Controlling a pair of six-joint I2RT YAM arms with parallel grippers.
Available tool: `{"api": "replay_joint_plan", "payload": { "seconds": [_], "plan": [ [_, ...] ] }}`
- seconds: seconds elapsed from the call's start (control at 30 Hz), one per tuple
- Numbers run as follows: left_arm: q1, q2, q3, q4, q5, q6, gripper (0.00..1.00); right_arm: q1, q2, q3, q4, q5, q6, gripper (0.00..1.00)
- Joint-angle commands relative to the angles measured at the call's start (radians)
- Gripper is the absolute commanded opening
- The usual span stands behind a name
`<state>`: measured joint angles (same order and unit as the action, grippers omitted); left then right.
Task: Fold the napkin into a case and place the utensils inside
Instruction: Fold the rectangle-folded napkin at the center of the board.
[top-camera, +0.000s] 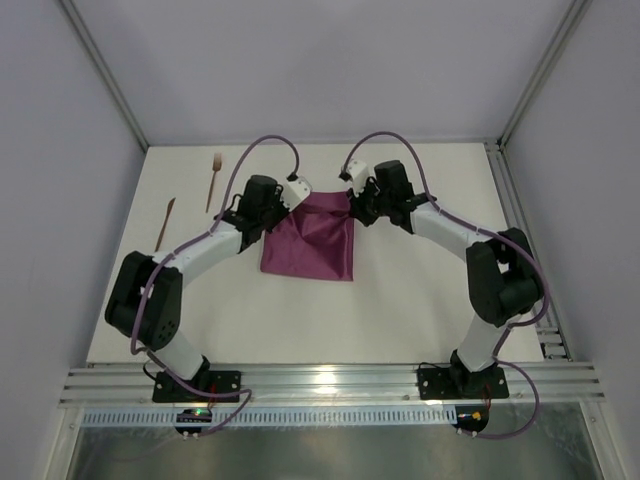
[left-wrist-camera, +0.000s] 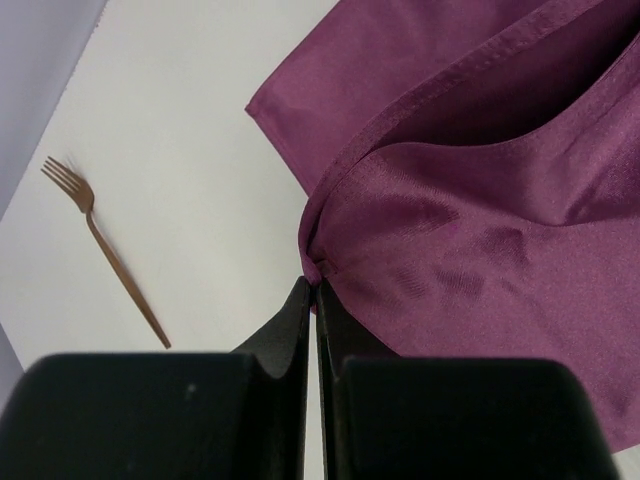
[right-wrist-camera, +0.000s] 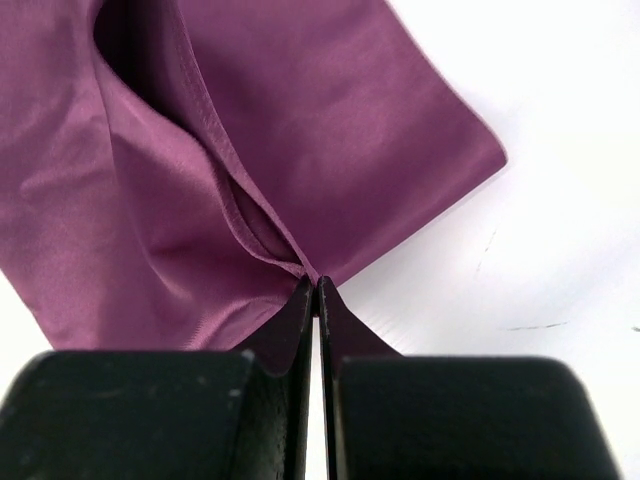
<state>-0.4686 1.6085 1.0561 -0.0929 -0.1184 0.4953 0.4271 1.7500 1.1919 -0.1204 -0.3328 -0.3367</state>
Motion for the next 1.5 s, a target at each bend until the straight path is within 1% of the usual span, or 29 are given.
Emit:
{"api": "replay_joint_plan", "payload": {
  "seconds": [0.0, 0.1, 0.3, 0.47, 0.7, 0.9, 1.13, 1.23, 1.4, 1.47],
  "plan": [
    [0.015, 0.033, 0.080, 0.074, 0.026, -0.031, 0.00, -0.025, 0.022, 0.083, 0.047, -0.006, 0.031, 0.04],
    [0.019, 0.065, 0.125, 0.073, 0.025, -0.027, 0.00, -0.063, 0.061, 0.129, 0.047, -0.046, 0.070, 0.04],
    [0.025, 0.146, 0.165, 0.076, 0.034, -0.038, 0.00, -0.083, 0.161, 0.230, -0.007, -0.106, 0.091, 0.04],
    [0.044, 0.201, 0.177, 0.116, 0.010, -0.052, 0.00, -0.096, 0.206, 0.267, -0.007, -0.074, 0.131, 0.04],
    [0.068, 0.266, 0.214, 0.128, 0.002, -0.064, 0.00, -0.100, 0.289, 0.344, -0.005, -0.109, 0.163, 0.06],
    [0.068, 0.312, 0.252, 0.130, -0.010, -0.064, 0.00, -0.103, 0.353, 0.409, -0.025, -0.086, 0.200, 0.06],
    [0.068, 0.378, 0.311, 0.102, 0.003, -0.061, 0.00, -0.110, 0.375, 0.425, -0.022, -0.015, 0.249, 0.08],
    [0.067, 0.396, 0.327, 0.098, -0.006, -0.063, 0.00, -0.110, 0.373, 0.425, -0.018, -0.005, 0.260, 0.15],
    [0.068, 0.439, 0.354, 0.101, -0.043, -0.072, 0.00, -0.116, 0.350, 0.416, -0.001, 0.011, 0.300, 0.36],
    [0.068, 0.455, 0.376, 0.094, -0.059, -0.087, 0.03, -0.117, 0.330, 0.410, -0.002, 0.018, 0.326, 0.38]
  ]
}}
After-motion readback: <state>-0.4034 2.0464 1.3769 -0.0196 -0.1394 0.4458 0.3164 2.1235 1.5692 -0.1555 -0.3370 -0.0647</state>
